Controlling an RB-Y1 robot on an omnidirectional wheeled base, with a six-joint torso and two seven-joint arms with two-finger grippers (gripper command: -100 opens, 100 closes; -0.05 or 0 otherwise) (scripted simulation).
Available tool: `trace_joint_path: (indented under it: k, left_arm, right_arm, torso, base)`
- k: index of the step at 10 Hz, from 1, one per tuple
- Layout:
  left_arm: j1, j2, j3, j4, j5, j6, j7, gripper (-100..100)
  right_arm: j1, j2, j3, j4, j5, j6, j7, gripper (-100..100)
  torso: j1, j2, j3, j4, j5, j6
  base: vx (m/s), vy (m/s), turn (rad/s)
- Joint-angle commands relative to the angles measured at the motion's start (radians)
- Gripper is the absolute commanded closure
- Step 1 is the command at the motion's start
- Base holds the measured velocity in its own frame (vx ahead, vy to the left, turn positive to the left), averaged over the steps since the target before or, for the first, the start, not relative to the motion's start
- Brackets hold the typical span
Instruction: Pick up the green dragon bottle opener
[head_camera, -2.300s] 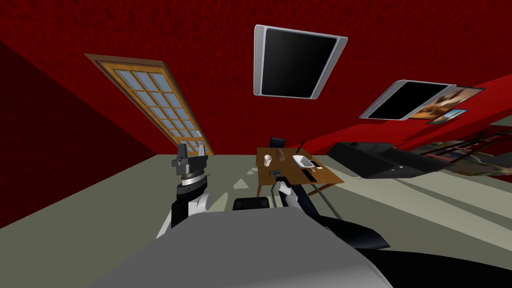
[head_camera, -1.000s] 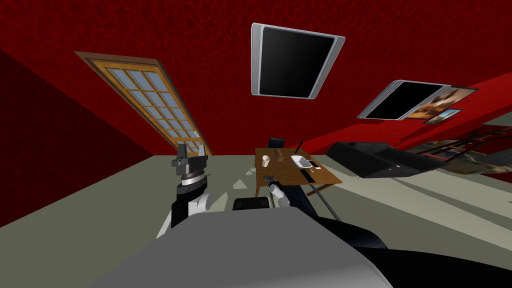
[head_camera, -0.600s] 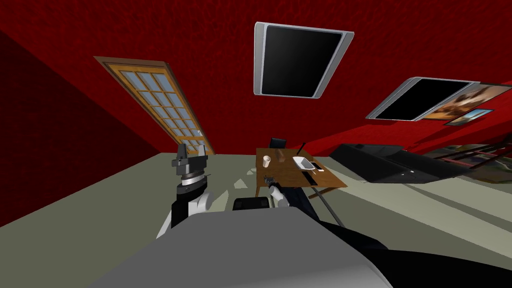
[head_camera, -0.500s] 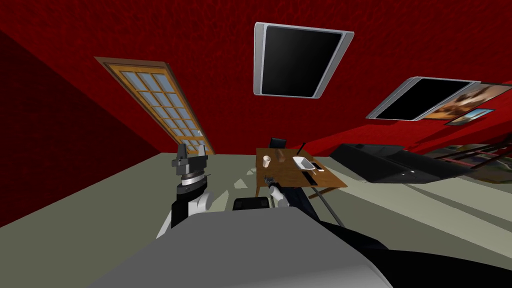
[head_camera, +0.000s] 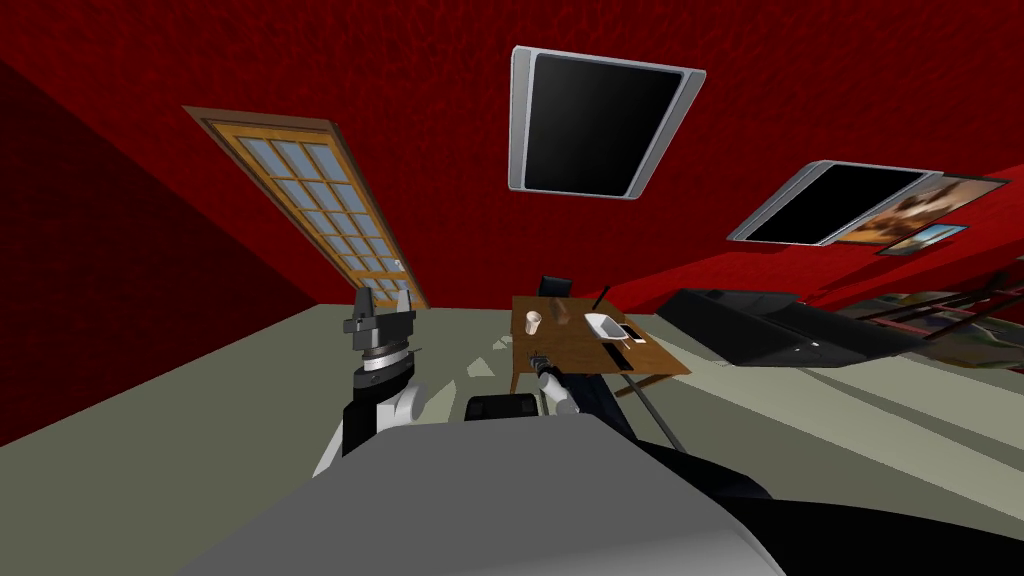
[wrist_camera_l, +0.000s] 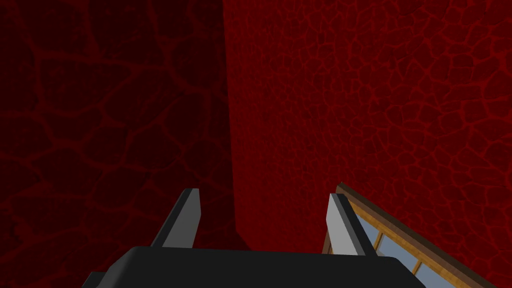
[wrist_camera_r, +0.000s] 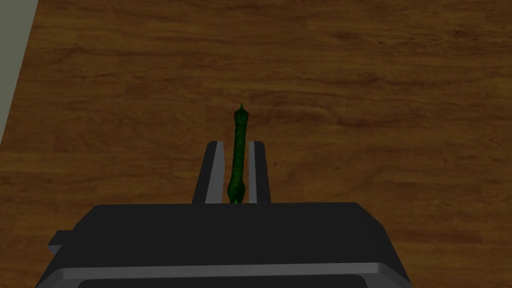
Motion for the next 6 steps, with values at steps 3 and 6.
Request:
trace_joint_path:
  k: [3, 6]
  left_arm:
    - [0.000, 0.000, 0.000, 0.000, 0.000, 0.000, 0.000, 0]
    - [0.000, 0.000, 0.000, 0.000, 0.000, 0.000, 0.000, 0]
  right_arm:
    - [-0.015, -0.007, -0.004, -0.026, 0.004, 0.035, 0.000, 100]
    - [-0.014, -0.004, -0.011, -0.038, 0.009, 0.045, 0.003, 0]
  torso:
    - [0.002, -0.003, -0.002, -0.001, 0.000, -0.001]
    - [0.001, -0.003, -0.002, -0.002, 0.000, -0.002]
  base:
    - [0.018, 0.028, -0.094]
    - [-0.001, 0.019, -0.048]
